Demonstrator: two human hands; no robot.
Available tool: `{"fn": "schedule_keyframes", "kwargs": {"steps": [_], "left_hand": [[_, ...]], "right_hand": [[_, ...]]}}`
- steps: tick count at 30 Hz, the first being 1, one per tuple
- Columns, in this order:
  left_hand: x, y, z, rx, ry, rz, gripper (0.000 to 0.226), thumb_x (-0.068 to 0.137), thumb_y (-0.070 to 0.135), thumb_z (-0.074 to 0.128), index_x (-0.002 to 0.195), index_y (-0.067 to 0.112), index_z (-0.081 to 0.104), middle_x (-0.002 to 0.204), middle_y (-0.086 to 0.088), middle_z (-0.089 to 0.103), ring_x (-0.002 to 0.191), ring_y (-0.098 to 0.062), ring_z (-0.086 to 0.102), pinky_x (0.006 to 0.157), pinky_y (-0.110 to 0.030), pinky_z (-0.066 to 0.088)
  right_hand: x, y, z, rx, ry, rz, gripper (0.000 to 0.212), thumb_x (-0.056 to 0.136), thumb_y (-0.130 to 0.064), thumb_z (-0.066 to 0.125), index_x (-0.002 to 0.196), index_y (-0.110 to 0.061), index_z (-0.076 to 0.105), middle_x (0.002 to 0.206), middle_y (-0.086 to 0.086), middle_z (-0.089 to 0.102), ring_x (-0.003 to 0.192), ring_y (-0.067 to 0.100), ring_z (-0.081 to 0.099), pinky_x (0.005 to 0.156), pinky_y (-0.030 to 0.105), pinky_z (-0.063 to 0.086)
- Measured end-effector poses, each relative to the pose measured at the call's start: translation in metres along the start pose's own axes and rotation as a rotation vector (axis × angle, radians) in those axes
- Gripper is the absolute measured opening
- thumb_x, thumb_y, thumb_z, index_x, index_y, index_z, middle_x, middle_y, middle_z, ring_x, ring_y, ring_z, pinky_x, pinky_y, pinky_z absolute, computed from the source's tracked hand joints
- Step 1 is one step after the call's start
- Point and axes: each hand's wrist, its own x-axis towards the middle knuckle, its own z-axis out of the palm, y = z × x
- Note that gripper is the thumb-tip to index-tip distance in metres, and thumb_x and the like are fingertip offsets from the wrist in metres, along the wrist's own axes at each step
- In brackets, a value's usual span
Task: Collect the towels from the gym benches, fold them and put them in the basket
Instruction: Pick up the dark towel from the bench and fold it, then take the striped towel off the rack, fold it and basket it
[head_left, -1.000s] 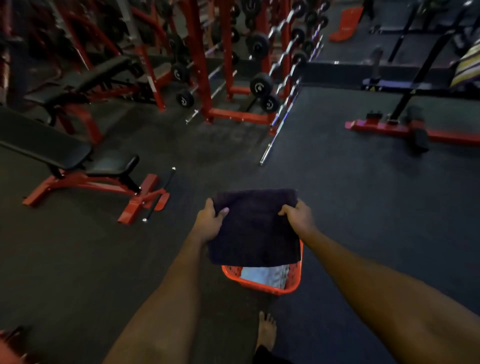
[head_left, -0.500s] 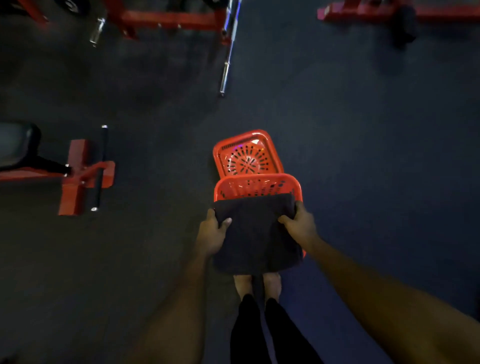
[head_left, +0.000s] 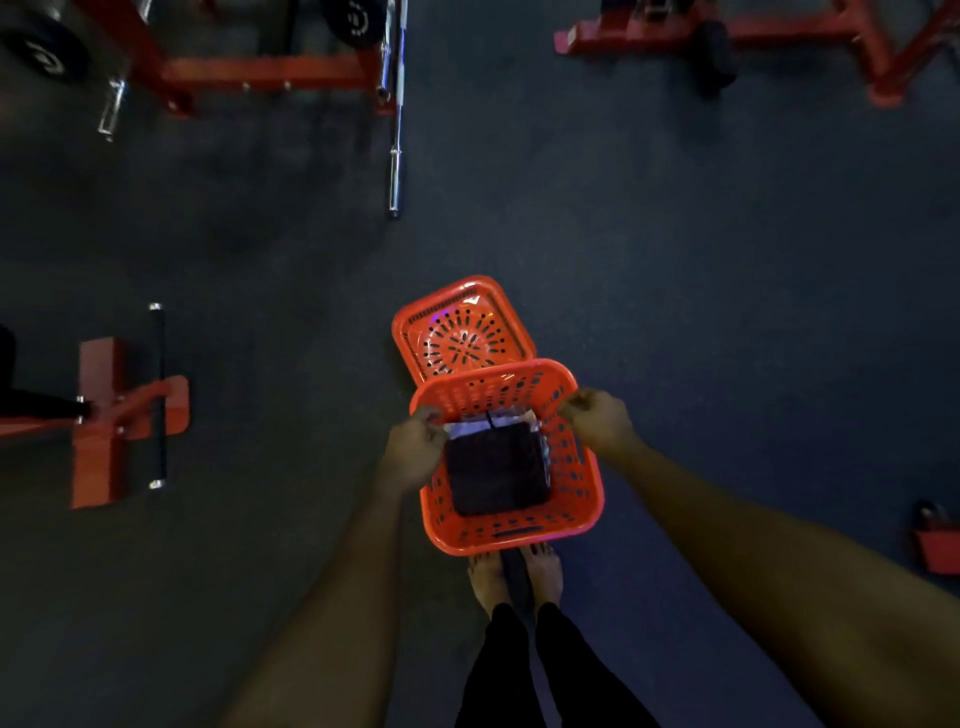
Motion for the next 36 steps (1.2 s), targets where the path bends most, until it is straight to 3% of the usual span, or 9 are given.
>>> {"fn": "schedule_keyframes", "kwargs": {"steps": [4,8,12,19,26,29,36], "left_hand": [[-0.003,0.051,-0.032,-0.069,0.052,0.137,0.013,0.092,0.022,0.061,0.103,0.018,0.066,0.077,-0.004,0.068,0.074,-0.023,0.067,0.069,-0.032,0.052],[0.007,0.108,-0.058,-0.128,0.060,0.274,0.007,0.089,0.025,0.061,0.093,0.028,0.065,0.081,-0.006,0.070,0.070,-0.023,0.069,0.072,-0.046,0.058],[0.022,0.186,-0.075,-0.130,0.094,0.440,0.006,0.086,0.030,0.058,0.085,0.032,0.064,0.080,-0.005,0.071,0.076,-0.025,0.070,0.076,-0.046,0.058],[0.047,0.319,-0.061,-0.161,0.121,0.643,0.015,0.085,0.030,0.057,0.088,0.018,0.065,0.074,-0.006,0.069,0.075,-0.030,0.069,0.072,-0.049,0.058],[0.074,0.462,0.003,-0.121,0.107,0.768,0.008,0.094,0.021,0.058,0.089,0.018,0.065,0.077,-0.008,0.072,0.070,-0.025,0.070,0.069,-0.037,0.057],[0.089,0.525,0.032,-0.103,0.102,0.778,0.009,0.094,0.020,0.057,0.092,0.015,0.065,0.077,-0.009,0.072,0.071,-0.025,0.069,0.070,-0.034,0.055],[0.135,0.675,0.076,-0.097,0.153,0.827,0.009,0.095,0.024,0.056,0.093,0.020,0.064,0.081,-0.008,0.071,0.077,-0.027,0.069,0.077,-0.041,0.055]], "right_hand": [[-0.012,-0.028,-0.041,0.139,0.091,-0.056,0.011,0.086,-0.018,0.064,0.076,-0.020,0.069,0.082,0.013,0.075,0.079,0.028,0.073,0.082,0.040,0.057],[-0.028,-0.058,-0.095,0.261,0.183,-0.138,0.025,0.089,-0.008,0.060,0.071,-0.026,0.061,0.081,0.011,0.071,0.063,0.024,0.068,0.058,0.027,0.052],[-0.034,-0.076,-0.163,0.316,0.289,-0.214,0.026,0.091,-0.004,0.057,0.072,-0.022,0.060,0.079,0.009,0.067,0.058,0.018,0.063,0.046,0.015,0.044],[-0.021,-0.070,-0.274,0.430,0.438,-0.300,0.015,0.092,-0.007,0.059,0.079,-0.014,0.064,0.080,0.014,0.069,0.058,0.015,0.063,0.043,0.013,0.044],[0.031,-0.033,-0.411,0.459,0.521,-0.380,0.011,0.091,-0.013,0.060,0.086,-0.008,0.068,0.084,0.015,0.074,0.061,0.019,0.068,0.056,0.028,0.052],[0.054,-0.017,-0.473,0.446,0.538,-0.407,0.013,0.092,-0.013,0.060,0.089,-0.005,0.069,0.083,0.013,0.074,0.062,0.019,0.069,0.055,0.024,0.053],[0.120,0.002,-0.623,0.441,0.545,-0.484,0.011,0.091,-0.014,0.061,0.085,-0.009,0.069,0.081,0.012,0.074,0.061,0.017,0.069,0.051,0.019,0.050]]}}
